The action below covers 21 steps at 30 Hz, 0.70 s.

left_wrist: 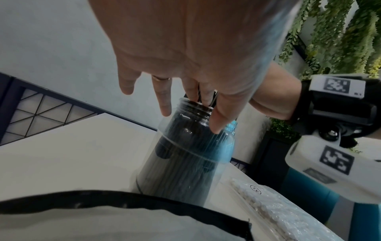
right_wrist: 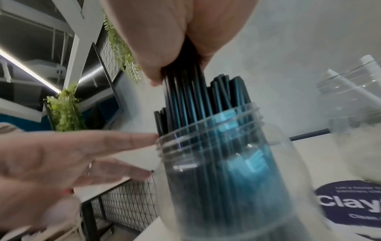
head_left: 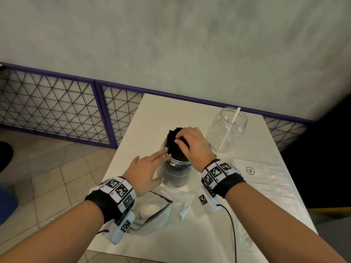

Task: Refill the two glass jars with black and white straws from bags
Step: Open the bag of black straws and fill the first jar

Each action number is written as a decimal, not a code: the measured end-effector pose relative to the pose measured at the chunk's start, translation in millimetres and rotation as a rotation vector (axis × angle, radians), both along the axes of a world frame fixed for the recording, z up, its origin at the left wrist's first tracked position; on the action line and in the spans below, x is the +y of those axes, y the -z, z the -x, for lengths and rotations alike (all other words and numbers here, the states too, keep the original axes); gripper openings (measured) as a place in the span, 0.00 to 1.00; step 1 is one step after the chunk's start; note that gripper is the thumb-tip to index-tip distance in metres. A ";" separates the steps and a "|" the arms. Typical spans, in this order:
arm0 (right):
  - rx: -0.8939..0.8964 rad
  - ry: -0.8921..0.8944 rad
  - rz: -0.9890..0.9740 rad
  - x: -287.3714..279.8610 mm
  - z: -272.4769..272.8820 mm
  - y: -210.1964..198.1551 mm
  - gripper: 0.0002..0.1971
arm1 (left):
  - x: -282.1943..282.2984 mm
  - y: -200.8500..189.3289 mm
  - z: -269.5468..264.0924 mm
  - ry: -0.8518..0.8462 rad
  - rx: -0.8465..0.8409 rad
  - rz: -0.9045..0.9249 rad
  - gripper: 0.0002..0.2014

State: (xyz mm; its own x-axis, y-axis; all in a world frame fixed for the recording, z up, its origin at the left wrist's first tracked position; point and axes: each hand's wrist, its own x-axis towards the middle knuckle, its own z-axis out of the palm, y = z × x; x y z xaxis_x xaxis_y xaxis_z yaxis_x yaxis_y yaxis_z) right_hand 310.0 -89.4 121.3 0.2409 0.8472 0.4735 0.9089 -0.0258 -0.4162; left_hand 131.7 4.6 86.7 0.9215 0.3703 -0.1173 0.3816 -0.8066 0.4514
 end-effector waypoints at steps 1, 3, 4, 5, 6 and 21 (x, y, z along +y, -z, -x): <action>-0.022 -0.024 0.034 -2.9 -0.9 3.1 0.16 | 0.6 -0.1 -0.7 0.004 -0.010 0.012 0.34; 0.012 -0.045 0.083 -11.3 -3.0 5.3 0.24 | 3.0 -1.5 -0.5 0.020 -0.041 0.061 0.34; 0.073 -0.037 0.082 -16.9 -5.3 4.5 0.31 | 3.7 -3.5 -0.2 0.021 -0.093 0.108 0.34; 0.152 -0.016 0.060 -22.9 -7.6 3.4 0.38 | 3.7 -6.2 -0.2 0.006 -0.180 0.174 0.34; 0.242 0.022 0.037 -28.4 -10.1 2.8 0.45 | 3.4 -9.0 -1.2 -0.033 -0.279 0.238 0.33; 0.802 0.013 0.398 -6.1 -42.3 17.5 0.65 | 27.2 -30.9 -77.9 -0.136 -0.122 0.713 0.46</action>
State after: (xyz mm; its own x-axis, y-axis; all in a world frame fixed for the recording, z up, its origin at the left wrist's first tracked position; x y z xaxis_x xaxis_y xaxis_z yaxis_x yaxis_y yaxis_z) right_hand 352.3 -95.4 103.7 0.3839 0.9077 -0.1695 0.3469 -0.3119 -0.8845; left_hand 209.6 31.8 117.6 0.8949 0.3542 -0.2713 0.3704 -0.2510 0.8943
